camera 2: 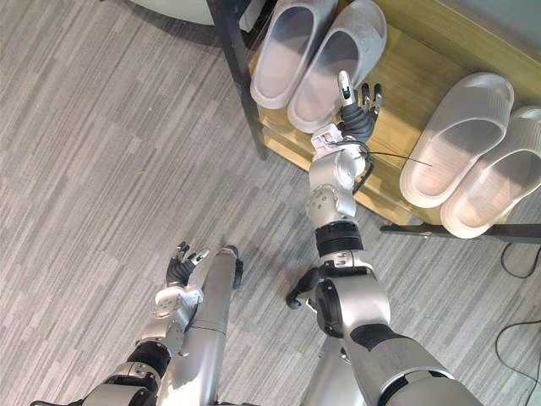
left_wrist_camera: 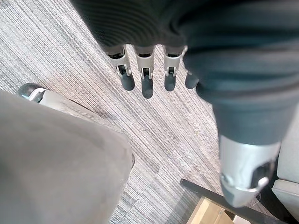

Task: Organize the slippers on the shoe rack

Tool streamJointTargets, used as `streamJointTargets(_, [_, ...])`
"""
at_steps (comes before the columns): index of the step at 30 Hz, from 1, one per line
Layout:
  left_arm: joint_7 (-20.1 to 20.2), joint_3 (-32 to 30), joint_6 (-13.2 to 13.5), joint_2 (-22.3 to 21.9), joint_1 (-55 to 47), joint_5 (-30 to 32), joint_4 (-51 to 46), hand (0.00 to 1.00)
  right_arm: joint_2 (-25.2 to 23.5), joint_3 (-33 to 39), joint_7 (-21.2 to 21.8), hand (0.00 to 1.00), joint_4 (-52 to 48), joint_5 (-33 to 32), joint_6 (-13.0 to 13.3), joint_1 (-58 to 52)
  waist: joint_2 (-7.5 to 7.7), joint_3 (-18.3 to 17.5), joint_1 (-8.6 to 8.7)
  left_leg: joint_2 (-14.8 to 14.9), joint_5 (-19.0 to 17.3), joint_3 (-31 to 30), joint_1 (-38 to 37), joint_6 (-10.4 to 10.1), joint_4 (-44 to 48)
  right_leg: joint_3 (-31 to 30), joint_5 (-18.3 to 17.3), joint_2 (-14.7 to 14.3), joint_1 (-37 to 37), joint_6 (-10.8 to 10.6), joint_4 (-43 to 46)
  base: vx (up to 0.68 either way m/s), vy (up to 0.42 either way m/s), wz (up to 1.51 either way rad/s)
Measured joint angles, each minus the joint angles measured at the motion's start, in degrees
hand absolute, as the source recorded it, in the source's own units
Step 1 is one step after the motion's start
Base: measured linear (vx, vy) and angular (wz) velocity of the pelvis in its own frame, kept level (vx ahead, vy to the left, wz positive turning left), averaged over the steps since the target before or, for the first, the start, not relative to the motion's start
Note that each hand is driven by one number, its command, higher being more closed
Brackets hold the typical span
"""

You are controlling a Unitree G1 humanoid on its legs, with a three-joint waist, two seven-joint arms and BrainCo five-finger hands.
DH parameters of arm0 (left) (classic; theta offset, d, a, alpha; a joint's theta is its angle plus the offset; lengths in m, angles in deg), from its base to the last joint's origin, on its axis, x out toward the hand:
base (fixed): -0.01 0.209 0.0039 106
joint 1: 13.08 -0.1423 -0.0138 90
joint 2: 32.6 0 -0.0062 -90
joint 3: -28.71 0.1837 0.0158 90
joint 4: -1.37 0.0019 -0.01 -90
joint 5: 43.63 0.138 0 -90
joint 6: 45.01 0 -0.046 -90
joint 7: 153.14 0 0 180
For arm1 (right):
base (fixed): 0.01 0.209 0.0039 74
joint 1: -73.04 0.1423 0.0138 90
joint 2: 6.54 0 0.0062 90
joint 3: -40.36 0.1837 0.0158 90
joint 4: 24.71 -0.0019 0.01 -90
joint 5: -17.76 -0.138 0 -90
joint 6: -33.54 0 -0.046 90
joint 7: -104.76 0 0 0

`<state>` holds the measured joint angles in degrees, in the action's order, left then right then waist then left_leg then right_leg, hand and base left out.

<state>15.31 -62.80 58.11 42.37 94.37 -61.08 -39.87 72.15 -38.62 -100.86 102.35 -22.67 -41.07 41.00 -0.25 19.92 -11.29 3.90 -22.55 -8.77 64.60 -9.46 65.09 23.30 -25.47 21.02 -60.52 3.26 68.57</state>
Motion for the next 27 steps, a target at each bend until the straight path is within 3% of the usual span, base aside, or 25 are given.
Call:
streamJointTargets(8, [-0.6, -1.9, -0.5, 0.8, -2.5, -0.1, 0.3, 0.00, -0.1, 0.3, -2.1, 0.00, -6.1, 11.7, -2.7, -10.1, 0.00, 0.0, 2.21, 1.9, -0.1, 1.8, -6.4, 0.6, -2.0, -0.4, 0.5, -1.7, 5.9, -0.8, -3.1, -0.01, 0.035, -0.10])
streamJointTargets(12, [-0.5, -1.8, -0.7, 0.9, -3.3, -0.1, 0.3, 0.00, -0.3, 0.2, -2.7, 0.00, -8.4, 14.2, -3.5, -13.9, 0.00, 0.0, 2.68, 2.5, -0.1, 2.5, -9.8, 0.5, -3.0, -0.7, 0.8, -2.2, 8.8, -0.5, -3.9, 0.01, -0.004, -0.08])
streamJointTargets(17, [-0.2, -0.9, -0.9, 0.5, -5.8, -0.1, 0.1, 0.00, -2.4, -5.1, -2.3, 0.00, -18.6, 22.1, -4.6, -22.3, 0.19, 0.1, 4.36, 3.9, -0.1, 4.4, -18.4, 0.5, -7.1, -1.2, 1.5, -3.6, 16.1, -0.4, -7.9, 0.03, -0.017, -0.15])
streamJointTargets(21, [1.1, 3.0, -1.3, -0.4, -9.5, 1.7, 0.1, 0.00, -3.7, -12.0, 0.2, 0.00, -25.9, 30.9, -5.3, -34.6, 1.04, -0.7, 5.54, 5.8, 0.9, 7.6, -29.7, 1.3, -15.2, -1.4, 3.7, -6.0, 26.0, -1.4, -16.0, 0.06, 0.004, -0.18])
streamJointTargets(23, [1.9, 6.0, -1.8, -0.6, -13.2, 3.9, 0.2, 0.00, -5.1, -14.8, 2.9, 0.00, -27.4, 36.7, -6.2, -43.5, 2.46, -4.0, 6.82, 6.4, 2.6, 10.1, -35.8, 1.2, -21.4, -1.7, 6.0, -7.1, 30.9, -1.7, -21.8, 0.11, 0.040, -0.21])
streamJointTargets(27, [3.1, 10.8, -2.5, 0.2, -15.6, 6.0, 1.2, 0.00, -5.0, -16.6, 6.5, 0.00, -26.9, 41.2, -7.1, -52.8, 3.46, -6.7, 8.26, 6.0, 4.9, 12.4, -43.1, 1.6, -29.5, -2.3, 8.6, -8.4, 36.8, -2.8, -29.2, 0.15, 0.077, -0.16])
